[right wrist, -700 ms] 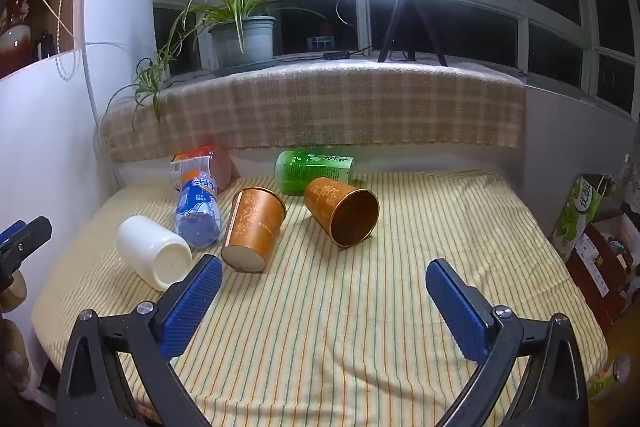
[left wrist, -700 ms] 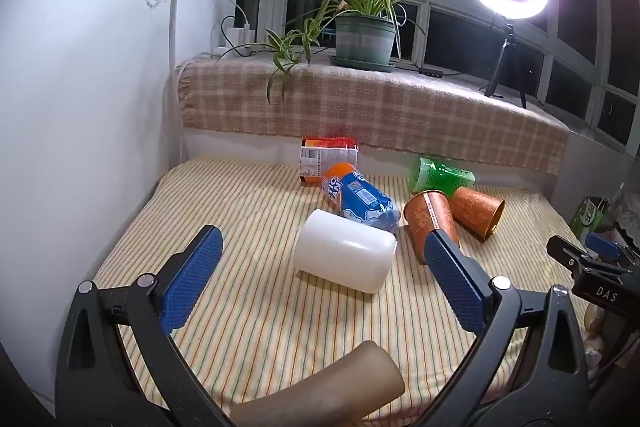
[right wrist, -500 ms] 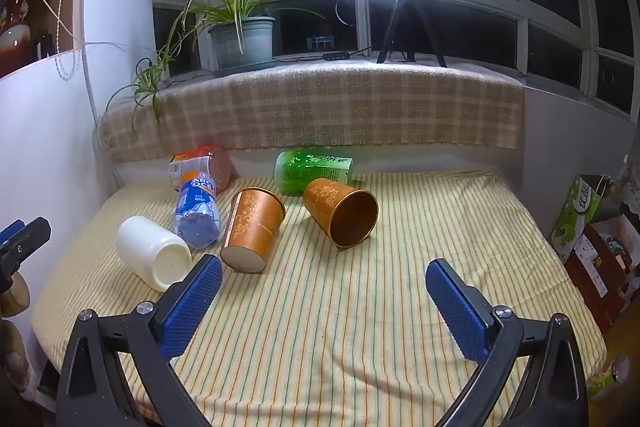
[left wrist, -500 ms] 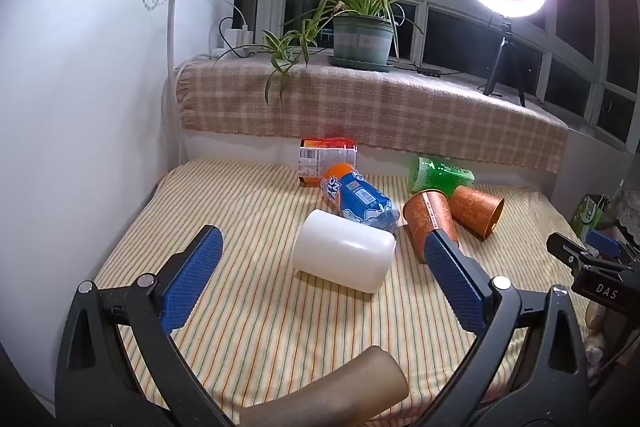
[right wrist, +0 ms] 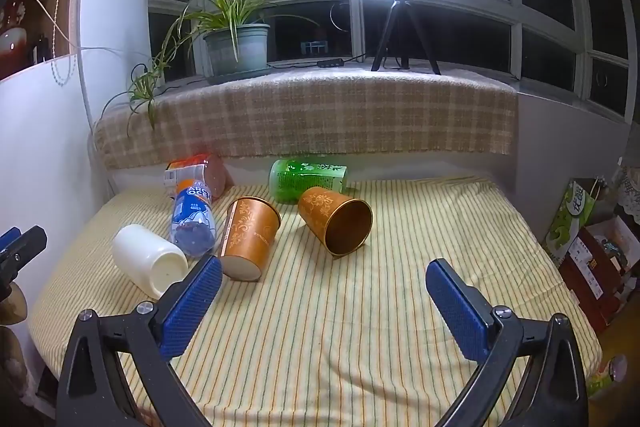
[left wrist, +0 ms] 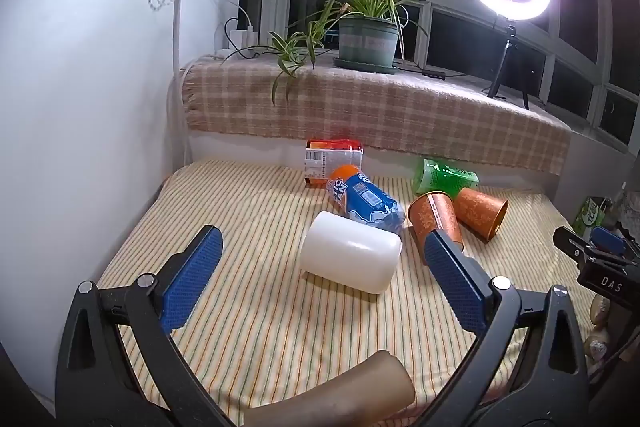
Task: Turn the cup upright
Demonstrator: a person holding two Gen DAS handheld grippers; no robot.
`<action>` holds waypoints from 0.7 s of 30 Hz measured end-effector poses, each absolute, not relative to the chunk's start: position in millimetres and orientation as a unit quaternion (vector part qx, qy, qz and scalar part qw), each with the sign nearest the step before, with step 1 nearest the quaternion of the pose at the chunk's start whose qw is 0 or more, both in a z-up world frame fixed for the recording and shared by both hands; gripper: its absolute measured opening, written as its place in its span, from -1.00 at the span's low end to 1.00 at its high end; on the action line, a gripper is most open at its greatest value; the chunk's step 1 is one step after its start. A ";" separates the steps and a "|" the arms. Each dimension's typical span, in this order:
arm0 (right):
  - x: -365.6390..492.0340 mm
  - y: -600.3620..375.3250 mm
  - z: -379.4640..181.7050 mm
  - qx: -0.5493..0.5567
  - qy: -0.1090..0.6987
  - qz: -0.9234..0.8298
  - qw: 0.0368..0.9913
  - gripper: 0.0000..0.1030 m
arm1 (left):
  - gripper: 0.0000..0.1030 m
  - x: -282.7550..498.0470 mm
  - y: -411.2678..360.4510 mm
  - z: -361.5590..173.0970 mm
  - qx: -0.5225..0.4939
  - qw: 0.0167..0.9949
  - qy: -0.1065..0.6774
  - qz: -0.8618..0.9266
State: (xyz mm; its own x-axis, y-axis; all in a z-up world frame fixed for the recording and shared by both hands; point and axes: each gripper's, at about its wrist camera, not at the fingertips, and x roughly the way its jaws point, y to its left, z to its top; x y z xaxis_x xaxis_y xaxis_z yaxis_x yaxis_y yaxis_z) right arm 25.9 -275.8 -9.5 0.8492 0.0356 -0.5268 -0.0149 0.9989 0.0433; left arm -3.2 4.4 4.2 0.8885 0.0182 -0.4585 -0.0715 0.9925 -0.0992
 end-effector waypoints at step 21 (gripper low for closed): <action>20.4 -276.4 -3.4 0.006 0.266 0.008 0.964 0.99 | 0.99 -6.6 1.4 3.6 -0.053 0.970 0.236 0.018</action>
State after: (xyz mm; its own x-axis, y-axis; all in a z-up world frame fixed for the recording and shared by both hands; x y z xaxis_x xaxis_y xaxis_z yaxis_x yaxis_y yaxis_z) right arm 20.4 -276.4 -3.4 0.8579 0.0187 -0.5134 -0.0122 0.9998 0.0161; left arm -6.6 1.4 3.6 0.8884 0.0102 -0.4589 -0.0598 0.9938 -0.0938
